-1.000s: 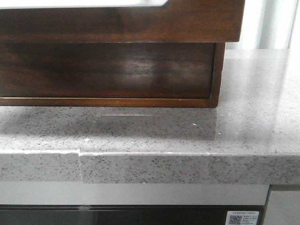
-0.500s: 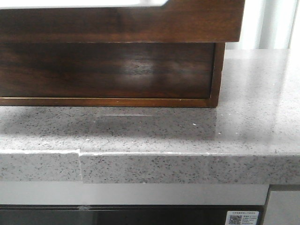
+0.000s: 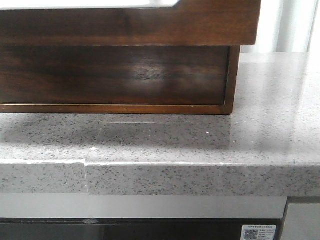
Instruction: Put scissors in drawer with both arms
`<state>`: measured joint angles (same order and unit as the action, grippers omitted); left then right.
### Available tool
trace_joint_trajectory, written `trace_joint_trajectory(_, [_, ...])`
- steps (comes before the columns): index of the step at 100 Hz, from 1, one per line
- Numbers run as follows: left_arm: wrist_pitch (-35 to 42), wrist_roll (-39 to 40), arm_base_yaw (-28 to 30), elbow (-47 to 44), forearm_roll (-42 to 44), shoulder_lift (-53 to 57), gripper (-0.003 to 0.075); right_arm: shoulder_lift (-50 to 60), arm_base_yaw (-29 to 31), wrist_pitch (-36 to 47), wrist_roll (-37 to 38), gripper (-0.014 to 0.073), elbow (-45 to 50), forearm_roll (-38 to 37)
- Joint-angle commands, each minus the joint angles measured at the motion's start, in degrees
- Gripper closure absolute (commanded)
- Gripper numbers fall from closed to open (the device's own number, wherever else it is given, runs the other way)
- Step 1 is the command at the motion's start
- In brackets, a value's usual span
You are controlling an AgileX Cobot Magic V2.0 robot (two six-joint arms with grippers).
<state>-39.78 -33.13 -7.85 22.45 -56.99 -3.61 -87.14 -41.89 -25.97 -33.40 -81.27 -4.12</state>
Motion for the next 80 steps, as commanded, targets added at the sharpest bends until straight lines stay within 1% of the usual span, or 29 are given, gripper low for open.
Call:
trace_joint_trajectory(1, [2.90,-0.32,-0.19,1.86,-0.99,-0.77,0.0739,5.12,0.50,-0.83,4.98,0.0169,-2.02,0.88])
trace_joint_trajectory(5, [2.90,-0.32,-0.19,1.86,-0.60,-0.77,0.0739,6.45,0.50,-3.72,7.19,0.0203,-2.02,0.93])
trace_joint_trajectory(13, [2.90,-0.32,-0.19,1.86,0.02,-0.77,0.0739,9.21,0.50,-9.49,9.67,0.0317,-1.88,0.93])
trace_joint_trajectory(15, [2.90,-0.32,-0.19,1.86,0.16,-0.77,0.0739,10.03,0.50,-11.90,9.80,0.0369,-1.75,1.02])
trace_joint_trajectory(17, [2.90,-0.32,-0.19,1.86,0.56,-0.77,0.0739,10.87,0.50,-13.59,9.93,0.0396,-1.59,1.02])
trace_joint_trajectory(22, [2.90,-0.32,-0.19,1.86,1.10,-0.77,0.0739,13.13,0.50,-16.58,9.93,0.0509,-0.74,1.02])
trace_joint_trajectory(24, [2.90,-0.32,-0.19,1.86,1.36,-0.77,0.0739,14.26,0.50,-17.48,9.93,0.0537,-0.17,1.14])
trace_joint_trajectory(29, [2.90,-0.32,-0.19,1.86,2.15,-0.77,0.0739,17.21,0.50,-18.72,9.93,0.0646,1.69,1.29])
trace_joint_trajectory(31, [2.90,-0.32,-0.19,1.86,2.55,-0.77,0.0739,18.64,0.50,-18.74,9.93,0.0670,2.71,1.42])
trace_joint_trajectory(46, [2.90,-0.32,-0.19,1.86,5.88,-0.77,0.0739,31.09,0.50,-15.88,13.85,0.0662,12.85,1.43])
trace_joint_trajectory(63, [2.90,-0.32,-0.19,1.86,7.22,-0.77,0.0739,46.85,0.50,-7.04,17.67,0.0662,26.95,0.76])
trace_joint_trajectory(71, [2.90,-0.32,-0.19,1.86,7.22,-0.77,0.0739,53.83,0.50,-3.68,19.97,0.0662,33.01,-1.76])
trace_joint_trajectory(80, [2.90,-0.32,-0.19,1.86,7.22,-0.77,0.0739,60.85,0.50,-3.25,25.91,0.0662,38.48,-7.09])
